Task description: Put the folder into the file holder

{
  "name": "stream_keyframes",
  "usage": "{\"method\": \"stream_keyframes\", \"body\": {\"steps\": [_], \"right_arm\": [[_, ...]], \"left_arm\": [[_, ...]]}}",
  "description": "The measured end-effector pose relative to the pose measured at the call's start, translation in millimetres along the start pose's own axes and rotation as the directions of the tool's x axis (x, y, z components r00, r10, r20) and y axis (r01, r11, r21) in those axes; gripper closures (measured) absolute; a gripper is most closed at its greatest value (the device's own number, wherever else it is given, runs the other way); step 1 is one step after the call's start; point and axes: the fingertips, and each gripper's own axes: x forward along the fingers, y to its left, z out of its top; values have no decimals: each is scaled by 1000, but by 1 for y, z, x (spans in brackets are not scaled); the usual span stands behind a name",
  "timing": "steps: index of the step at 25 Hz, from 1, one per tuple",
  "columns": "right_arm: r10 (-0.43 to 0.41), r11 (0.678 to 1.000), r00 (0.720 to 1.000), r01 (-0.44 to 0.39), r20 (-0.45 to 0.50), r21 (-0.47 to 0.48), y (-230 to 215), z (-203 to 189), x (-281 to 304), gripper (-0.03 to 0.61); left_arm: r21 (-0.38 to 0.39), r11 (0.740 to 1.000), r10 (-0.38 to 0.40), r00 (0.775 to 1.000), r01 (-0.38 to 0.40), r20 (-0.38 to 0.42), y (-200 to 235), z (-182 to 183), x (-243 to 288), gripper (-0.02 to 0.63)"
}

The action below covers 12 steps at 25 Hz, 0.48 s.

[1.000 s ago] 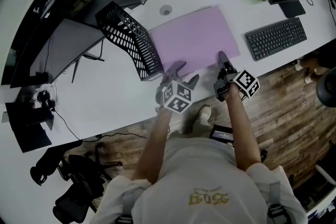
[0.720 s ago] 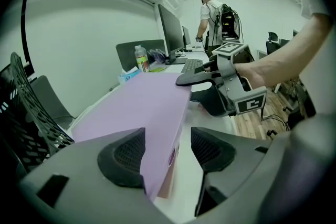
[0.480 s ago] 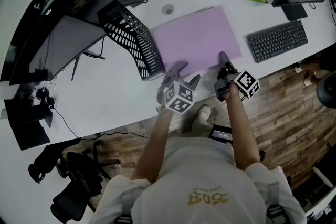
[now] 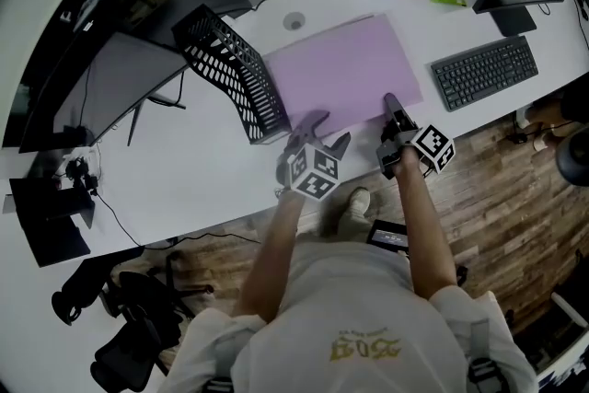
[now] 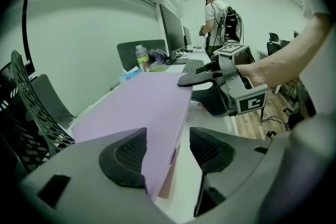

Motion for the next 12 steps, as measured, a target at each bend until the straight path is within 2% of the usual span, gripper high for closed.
{"method": "stream_keyframes", "body": {"steps": [12], "right_arm": [[11, 1000, 1000, -11, 12, 18, 12, 1, -4, 357]], "left_arm": [[22, 1000, 19, 1000, -20, 16, 4, 3, -6, 351]]}}
